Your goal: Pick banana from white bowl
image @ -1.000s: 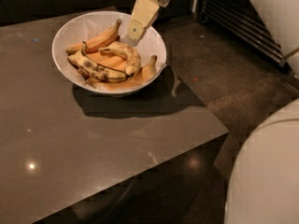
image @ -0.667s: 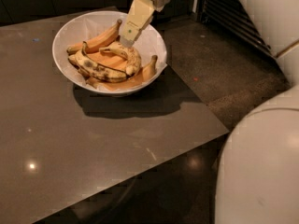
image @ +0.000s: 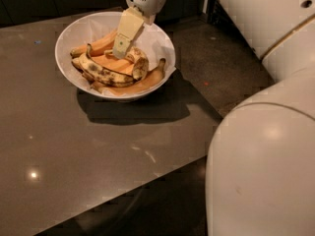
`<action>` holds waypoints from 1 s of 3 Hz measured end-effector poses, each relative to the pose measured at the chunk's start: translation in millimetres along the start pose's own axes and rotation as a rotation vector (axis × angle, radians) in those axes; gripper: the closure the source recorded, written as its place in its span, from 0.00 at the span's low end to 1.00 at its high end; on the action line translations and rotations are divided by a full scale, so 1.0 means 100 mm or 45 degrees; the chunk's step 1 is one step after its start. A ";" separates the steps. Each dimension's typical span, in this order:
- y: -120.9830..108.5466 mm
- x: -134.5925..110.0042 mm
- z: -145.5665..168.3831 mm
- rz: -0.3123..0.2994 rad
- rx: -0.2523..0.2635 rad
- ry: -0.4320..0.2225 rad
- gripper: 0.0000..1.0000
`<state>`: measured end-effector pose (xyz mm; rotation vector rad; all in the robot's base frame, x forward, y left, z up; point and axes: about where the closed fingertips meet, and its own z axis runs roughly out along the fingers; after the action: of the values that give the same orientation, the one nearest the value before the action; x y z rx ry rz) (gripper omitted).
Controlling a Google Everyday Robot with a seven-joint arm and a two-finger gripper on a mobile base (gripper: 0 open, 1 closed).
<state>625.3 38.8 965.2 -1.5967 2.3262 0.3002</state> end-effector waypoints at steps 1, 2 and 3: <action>0.03 -0.07 0.18 -0.003 -0.020 0.047 0.25; 0.02 -0.10 0.30 0.007 -0.032 0.074 0.42; -0.01 -0.11 0.37 0.021 -0.037 0.088 0.50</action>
Offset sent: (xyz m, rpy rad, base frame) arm -0.0061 0.0138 -0.0342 -0.1094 0.1181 0.0099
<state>635.1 60.9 934.7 -1.6266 2.3988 0.2881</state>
